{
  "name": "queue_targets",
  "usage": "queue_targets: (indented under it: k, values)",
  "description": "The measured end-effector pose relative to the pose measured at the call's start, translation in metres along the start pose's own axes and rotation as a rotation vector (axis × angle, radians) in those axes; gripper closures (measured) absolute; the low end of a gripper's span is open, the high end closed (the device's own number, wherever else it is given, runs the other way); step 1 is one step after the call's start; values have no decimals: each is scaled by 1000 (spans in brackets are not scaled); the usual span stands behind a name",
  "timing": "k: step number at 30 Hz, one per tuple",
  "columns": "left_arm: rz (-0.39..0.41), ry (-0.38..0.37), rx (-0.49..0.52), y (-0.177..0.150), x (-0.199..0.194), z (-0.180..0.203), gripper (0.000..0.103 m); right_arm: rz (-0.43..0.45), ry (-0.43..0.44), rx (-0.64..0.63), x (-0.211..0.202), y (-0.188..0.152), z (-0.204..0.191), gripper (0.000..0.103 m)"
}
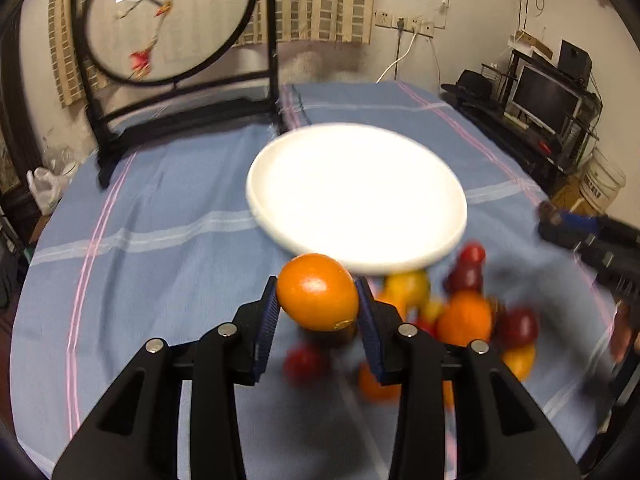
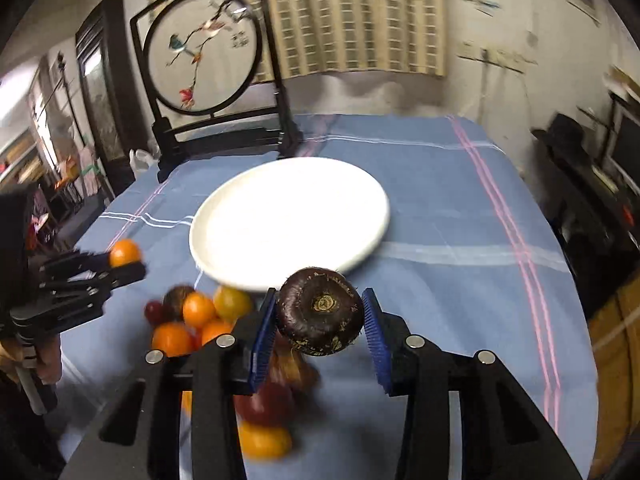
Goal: Organize fruits
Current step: 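Place the small orange and dark brown fruit on the white plate, opening both tools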
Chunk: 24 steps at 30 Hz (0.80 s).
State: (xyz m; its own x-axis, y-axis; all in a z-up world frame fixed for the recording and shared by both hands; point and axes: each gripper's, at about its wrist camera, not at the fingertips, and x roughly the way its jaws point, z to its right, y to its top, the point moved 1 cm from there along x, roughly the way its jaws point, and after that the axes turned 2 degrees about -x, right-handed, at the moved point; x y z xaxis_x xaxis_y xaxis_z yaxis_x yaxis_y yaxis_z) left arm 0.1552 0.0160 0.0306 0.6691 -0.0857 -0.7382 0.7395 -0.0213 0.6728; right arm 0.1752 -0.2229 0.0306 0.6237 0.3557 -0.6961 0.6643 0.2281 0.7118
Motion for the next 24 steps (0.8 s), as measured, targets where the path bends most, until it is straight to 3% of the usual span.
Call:
queue_targets:
  k: [6,16,21,22,23,24]
  values:
    - [-75,-11,-15,52,72,11,66,-102,-11,-44,73,32,-12,61]
    - [-154,32,-23,74,139,8,66,-181,-95,-107,137,47,-5,61]
    - [-173,97,-62,91,161,-4,65,-210,-112,-88,162,64,-1,58]
    - [-180,101,-87,91,160,-9,55,-219,-110,-74,163,65,0,49]
    - [-166,91,-118,91,153,-13,48,-218,-107,-66,160,66,1,47]
    - [-145,88,-129,90,145,-16,33,-193,-97,-54,149,66,3,47]
